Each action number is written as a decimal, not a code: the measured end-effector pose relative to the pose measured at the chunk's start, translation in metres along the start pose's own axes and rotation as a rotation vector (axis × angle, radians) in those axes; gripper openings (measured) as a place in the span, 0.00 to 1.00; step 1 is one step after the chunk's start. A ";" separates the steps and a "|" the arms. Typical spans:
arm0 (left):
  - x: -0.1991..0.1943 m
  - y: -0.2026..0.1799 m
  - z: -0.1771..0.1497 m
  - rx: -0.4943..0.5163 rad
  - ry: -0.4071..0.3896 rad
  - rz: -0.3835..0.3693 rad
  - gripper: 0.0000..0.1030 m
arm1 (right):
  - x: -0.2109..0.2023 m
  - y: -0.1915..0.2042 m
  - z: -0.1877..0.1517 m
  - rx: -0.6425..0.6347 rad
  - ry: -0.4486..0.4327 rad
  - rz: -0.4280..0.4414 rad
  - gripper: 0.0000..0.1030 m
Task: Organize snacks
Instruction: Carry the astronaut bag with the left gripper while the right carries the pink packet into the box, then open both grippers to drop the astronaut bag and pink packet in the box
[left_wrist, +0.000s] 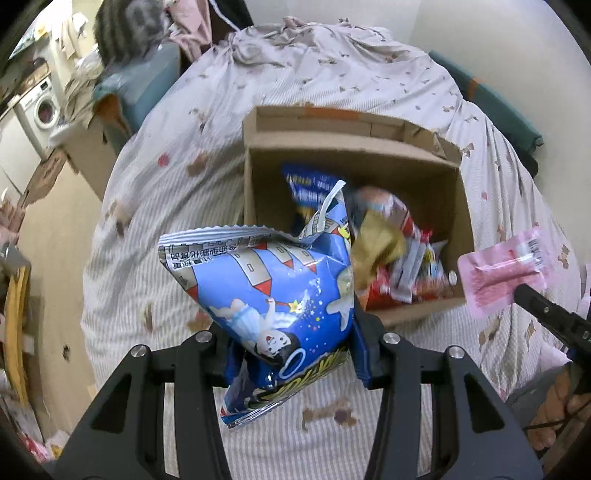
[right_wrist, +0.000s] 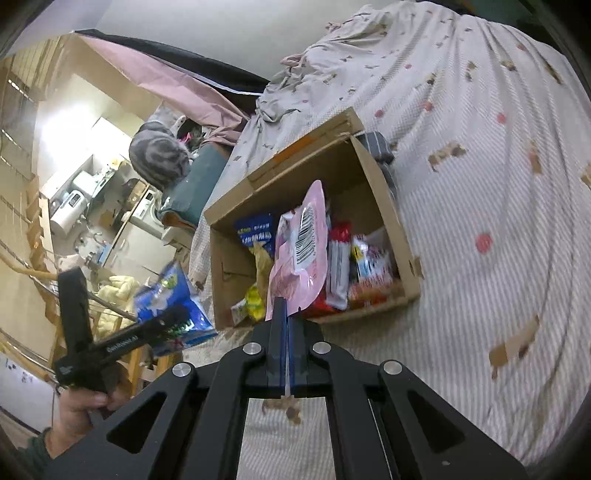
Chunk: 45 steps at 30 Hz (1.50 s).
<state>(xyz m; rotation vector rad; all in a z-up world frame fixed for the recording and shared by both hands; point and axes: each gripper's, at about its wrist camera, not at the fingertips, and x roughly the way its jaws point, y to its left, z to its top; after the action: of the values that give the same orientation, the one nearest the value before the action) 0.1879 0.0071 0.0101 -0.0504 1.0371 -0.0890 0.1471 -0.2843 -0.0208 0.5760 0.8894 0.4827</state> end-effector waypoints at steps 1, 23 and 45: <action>0.002 -0.001 0.005 0.006 -0.006 0.002 0.42 | 0.005 -0.001 0.004 -0.004 0.000 0.004 0.00; 0.066 0.000 0.025 0.031 -0.094 0.014 0.42 | 0.103 -0.030 0.016 -0.014 0.165 -0.013 0.00; 0.063 -0.003 0.023 0.029 -0.113 0.011 0.49 | 0.112 -0.012 0.012 -0.105 0.165 -0.091 0.06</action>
<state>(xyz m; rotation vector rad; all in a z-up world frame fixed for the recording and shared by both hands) 0.2398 -0.0020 -0.0321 -0.0234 0.9228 -0.0906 0.2193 -0.2282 -0.0868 0.4018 1.0362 0.4969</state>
